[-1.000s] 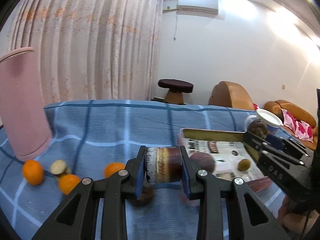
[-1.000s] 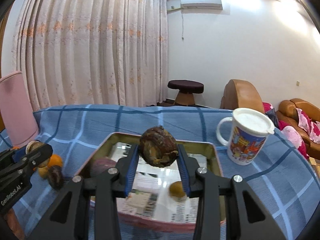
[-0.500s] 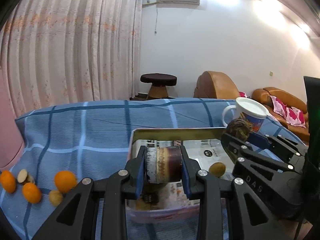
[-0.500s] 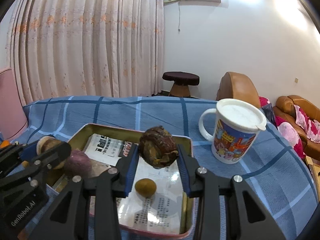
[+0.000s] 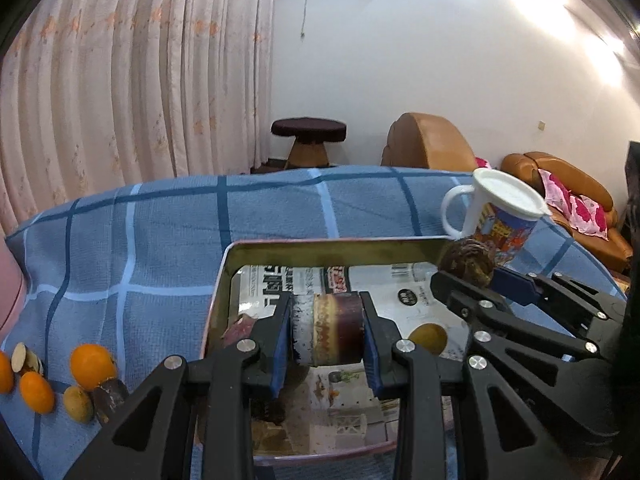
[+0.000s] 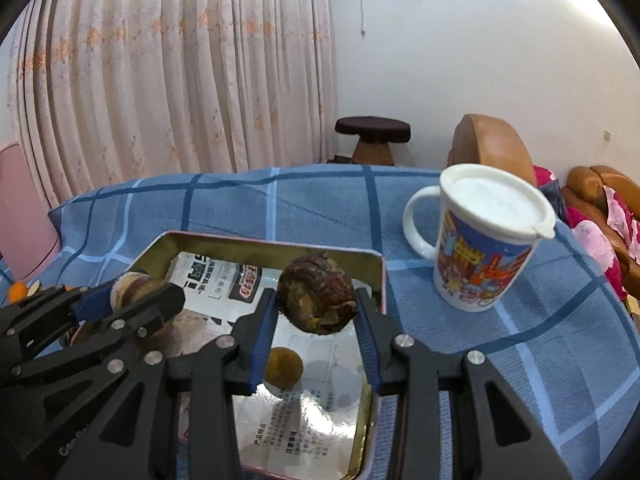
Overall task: Organize fruits
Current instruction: 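Carry both items over the tin while the right gripper opens to drop the taro, then lower the sweet potato slice into the tin and open the left gripper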
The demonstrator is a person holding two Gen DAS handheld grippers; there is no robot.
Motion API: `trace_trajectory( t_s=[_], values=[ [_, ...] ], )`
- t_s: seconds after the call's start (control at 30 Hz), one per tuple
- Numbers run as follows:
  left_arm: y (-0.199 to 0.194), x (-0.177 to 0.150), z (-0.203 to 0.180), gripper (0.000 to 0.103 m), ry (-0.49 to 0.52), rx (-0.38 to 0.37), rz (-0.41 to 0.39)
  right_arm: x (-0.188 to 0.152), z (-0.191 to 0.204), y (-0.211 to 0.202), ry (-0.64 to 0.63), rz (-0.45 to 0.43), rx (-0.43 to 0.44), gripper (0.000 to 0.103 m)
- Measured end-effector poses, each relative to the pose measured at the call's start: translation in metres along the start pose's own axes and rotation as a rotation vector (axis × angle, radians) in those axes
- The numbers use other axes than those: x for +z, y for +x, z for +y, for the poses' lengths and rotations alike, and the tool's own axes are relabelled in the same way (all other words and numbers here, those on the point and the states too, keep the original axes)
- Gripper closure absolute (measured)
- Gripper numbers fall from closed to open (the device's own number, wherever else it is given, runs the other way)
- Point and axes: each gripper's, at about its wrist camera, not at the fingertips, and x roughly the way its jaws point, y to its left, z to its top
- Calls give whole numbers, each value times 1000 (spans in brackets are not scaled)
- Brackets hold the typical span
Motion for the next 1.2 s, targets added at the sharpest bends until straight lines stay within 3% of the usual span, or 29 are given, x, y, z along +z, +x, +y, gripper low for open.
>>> trace_trajectory(
  t_s=[0.17,0.5,0.6,0.77,0.87,0.93,1.0,1.07,1.2],
  values=[
    [0,1,-5,70,29,32,-6,-1,4,2,-7,13,21,62],
    [2,1,0,67,15,2,9,-1,-2,11,38,66,94,61],
    [1,1,5,59,-6,5,5,-2,-3,9,48,58,96,59],
    [-3,1,12,36,-33,20,-12,-1,-12,4,100,28,114,53],
    [-18,5,15,30,-50,-4,-81,4,-20,-20,141,-94,104,37],
    [-30,9,19,23,-65,-3,-141,5,-24,-35,157,-182,63,12],
    [-40,11,26,16,-87,17,-196,4,-29,-46,173,-246,26,1],
    [-48,12,38,15,-124,57,-240,4,-31,-50,182,-270,-20,1],
    [-48,8,60,15,-194,143,-237,4,-29,-43,178,-252,-60,1]
  ],
)
